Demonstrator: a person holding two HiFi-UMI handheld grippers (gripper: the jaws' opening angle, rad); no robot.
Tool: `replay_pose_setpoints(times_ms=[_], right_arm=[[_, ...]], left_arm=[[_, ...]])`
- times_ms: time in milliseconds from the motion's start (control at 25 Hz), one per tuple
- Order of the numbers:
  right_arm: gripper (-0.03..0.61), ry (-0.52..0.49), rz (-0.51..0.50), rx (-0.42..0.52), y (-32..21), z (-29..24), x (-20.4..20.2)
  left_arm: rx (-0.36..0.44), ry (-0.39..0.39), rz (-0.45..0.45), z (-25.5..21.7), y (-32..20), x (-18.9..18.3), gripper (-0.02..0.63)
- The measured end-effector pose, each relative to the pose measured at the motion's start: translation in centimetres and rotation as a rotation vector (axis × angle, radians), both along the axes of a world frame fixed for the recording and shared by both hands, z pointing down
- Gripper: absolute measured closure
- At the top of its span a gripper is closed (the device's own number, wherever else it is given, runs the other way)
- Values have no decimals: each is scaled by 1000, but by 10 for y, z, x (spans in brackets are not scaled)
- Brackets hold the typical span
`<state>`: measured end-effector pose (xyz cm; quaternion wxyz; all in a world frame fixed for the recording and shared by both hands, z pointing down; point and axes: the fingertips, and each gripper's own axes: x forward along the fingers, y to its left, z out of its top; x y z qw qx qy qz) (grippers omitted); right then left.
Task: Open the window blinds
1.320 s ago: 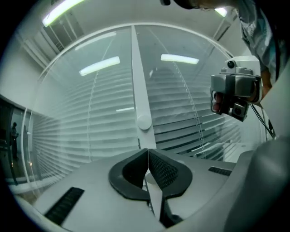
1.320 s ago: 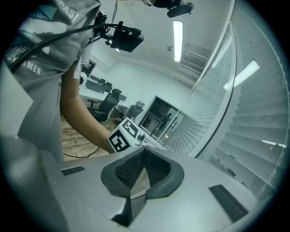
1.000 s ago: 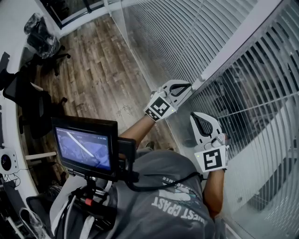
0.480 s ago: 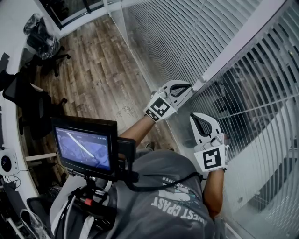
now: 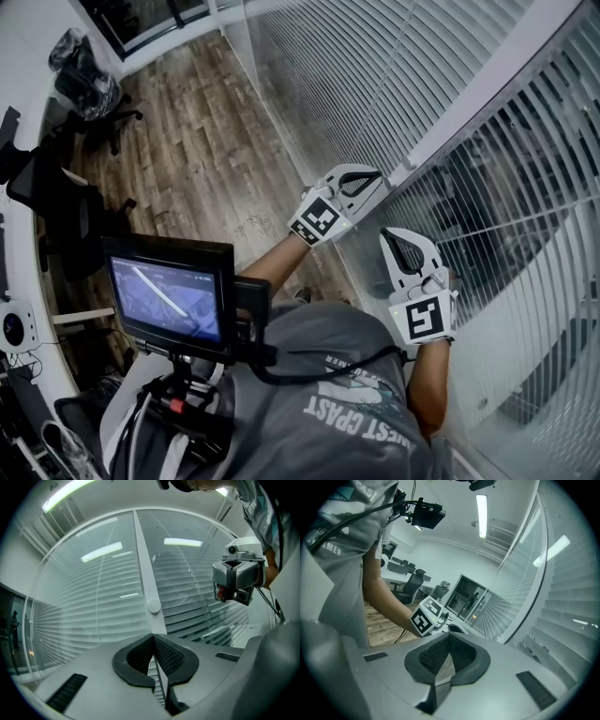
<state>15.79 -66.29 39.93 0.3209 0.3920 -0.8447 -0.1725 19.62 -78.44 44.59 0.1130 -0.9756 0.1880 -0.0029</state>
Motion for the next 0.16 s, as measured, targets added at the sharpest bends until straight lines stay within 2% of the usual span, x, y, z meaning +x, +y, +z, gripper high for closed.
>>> replay_pose_setpoints(times_ms=[160], right_arm=[[584, 2, -1, -3, -2, -3, 3]], left_arm=[[-10, -4, -1, 0, -1, 3, 611]])
